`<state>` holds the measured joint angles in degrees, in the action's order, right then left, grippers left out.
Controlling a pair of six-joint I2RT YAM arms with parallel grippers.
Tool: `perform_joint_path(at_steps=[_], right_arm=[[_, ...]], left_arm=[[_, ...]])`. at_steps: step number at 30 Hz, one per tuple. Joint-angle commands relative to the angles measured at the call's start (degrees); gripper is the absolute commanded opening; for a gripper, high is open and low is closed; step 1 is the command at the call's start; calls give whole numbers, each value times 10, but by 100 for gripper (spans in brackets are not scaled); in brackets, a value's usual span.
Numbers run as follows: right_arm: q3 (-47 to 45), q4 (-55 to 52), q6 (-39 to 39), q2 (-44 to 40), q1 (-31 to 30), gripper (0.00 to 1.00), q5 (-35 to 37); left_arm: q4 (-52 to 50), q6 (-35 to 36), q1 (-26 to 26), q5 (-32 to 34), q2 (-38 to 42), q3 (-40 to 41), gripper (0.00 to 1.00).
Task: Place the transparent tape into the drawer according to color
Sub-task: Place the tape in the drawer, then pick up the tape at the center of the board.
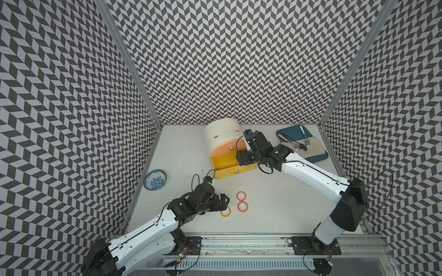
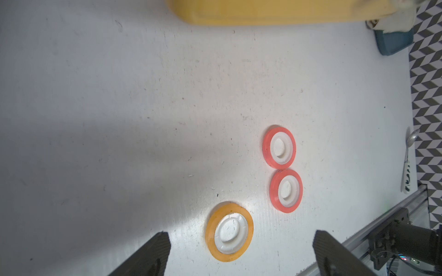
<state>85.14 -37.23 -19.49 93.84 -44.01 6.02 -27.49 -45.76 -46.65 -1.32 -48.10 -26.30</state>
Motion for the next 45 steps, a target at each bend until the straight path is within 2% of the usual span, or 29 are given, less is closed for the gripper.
perform_joint_path(at_steps=[1, 3, 12, 16, 25, 28, 37, 45], right_arm=[[-27, 13, 0, -50, 2, 93, -46], [-45, 13, -3, -70, 2, 100, -60], [-148, 6, -13, -168, 2, 100, -87], [-201, 3, -21, -203, 2, 100, -94], [-293, -3, -39, -269, 2, 100, -124], [-318, -4, -45, -289, 2, 100, -135], [-370, -10, -58, -341, 2, 100, -132], [-377, -11, -59, -343, 2, 100, -129]], left_arm=[[-16, -4, -19, 25, -7, -23, 98], [-17, -6, -28, 29, -13, -22, 97], [-38, -5, -66, 50, -57, -35, 91], [-48, -11, -81, 68, -71, -42, 83], [-57, 11, -87, 59, -153, -70, 67], [-63, 18, -89, 60, -178, -80, 65], [-75, 28, -94, 62, -229, -98, 52], [-80, 36, -98, 66, -259, -112, 51]])
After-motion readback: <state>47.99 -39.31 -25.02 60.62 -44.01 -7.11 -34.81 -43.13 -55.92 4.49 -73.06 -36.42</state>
